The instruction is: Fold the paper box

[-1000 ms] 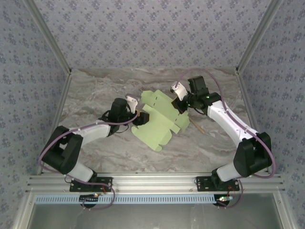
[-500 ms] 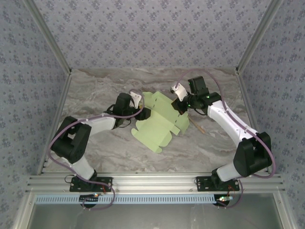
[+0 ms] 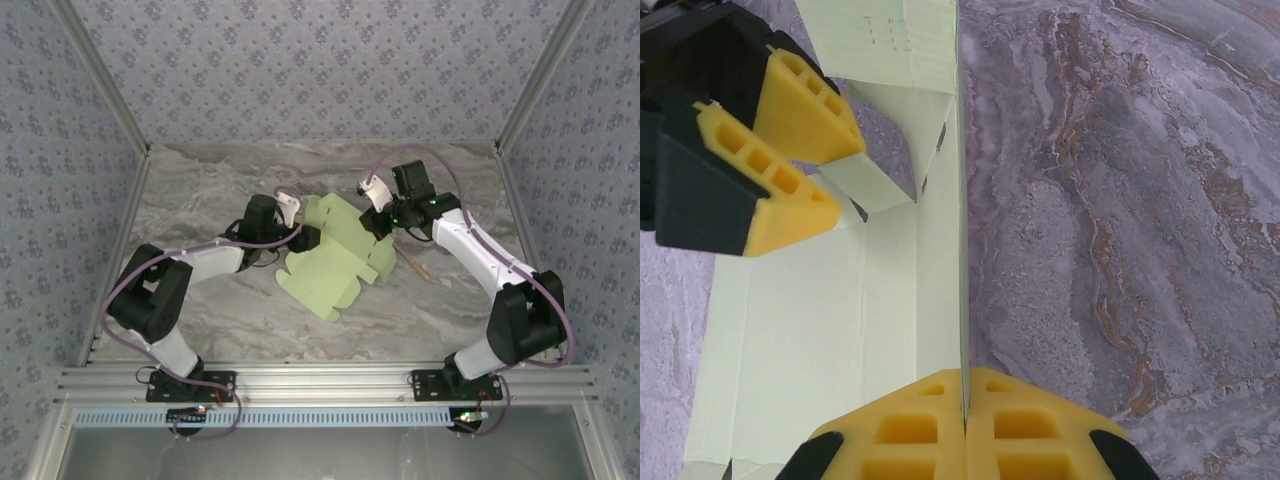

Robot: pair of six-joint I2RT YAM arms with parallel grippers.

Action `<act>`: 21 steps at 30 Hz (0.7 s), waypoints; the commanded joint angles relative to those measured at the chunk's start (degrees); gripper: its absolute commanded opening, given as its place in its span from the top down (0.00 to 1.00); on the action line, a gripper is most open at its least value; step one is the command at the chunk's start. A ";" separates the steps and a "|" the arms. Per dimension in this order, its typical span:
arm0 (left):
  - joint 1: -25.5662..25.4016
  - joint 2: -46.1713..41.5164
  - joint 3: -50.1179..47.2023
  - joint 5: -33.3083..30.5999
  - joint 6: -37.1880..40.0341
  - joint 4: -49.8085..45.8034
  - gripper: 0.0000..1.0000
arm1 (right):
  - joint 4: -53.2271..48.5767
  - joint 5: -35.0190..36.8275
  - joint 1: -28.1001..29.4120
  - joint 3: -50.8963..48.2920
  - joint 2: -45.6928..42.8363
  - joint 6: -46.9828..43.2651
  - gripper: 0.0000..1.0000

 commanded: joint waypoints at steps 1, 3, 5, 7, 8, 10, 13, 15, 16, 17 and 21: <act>-0.99 -1.36 -0.24 2.34 -0.63 1.57 0.51 | 1.32 -0.28 -0.14 1.69 0.31 1.76 1.00; -1.52 -0.74 -0.12 2.35 -0.76 1.82 0.51 | 1.59 -0.39 -0.10 1.68 0.33 2.17 1.00; -2.17 0.00 -0.12 2.38 -0.96 2.26 0.51 | 1.97 -0.41 -0.05 1.63 0.18 2.52 1.00; -2.88 0.70 -0.13 2.33 -1.27 2.88 0.51 | 2.40 -0.58 -0.02 1.54 0.06 2.91 1.00; -3.34 1.09 -0.22 2.18 -1.40 3.21 0.51 | 2.73 -0.75 0.08 1.43 0.11 3.17 1.00; -4.07 1.94 -0.14 2.14 -1.67 3.96 0.51 | 3.55 -1.19 0.22 1.09 0.07 3.62 1.00; -5.13 3.39 0.54 1.96 -1.89 4.40 0.51 | 4.17 -1.21 0.79 0.68 0.22 3.81 1.00; -5.62 4.32 1.03 1.78 -1.87 4.32 0.51 | 4.39 -1.21 1.09 0.47 0.41 3.85 1.00; -5.79 4.75 1.32 1.86 -1.86 4.19 0.51 | 4.50 -1.12 1.16 0.31 0.46 3.86 1.00; -5.92 4.97 1.56 1.86 -1.84 3.98 0.51 | 4.64 -1.05 1.22 0.20 0.46 3.86 1.00; -5.90 3.84 1.18 0.84 -1.35 3.46 0.51 | 4.14 -0.02 1.19 0.03 0.47 3.25 1.00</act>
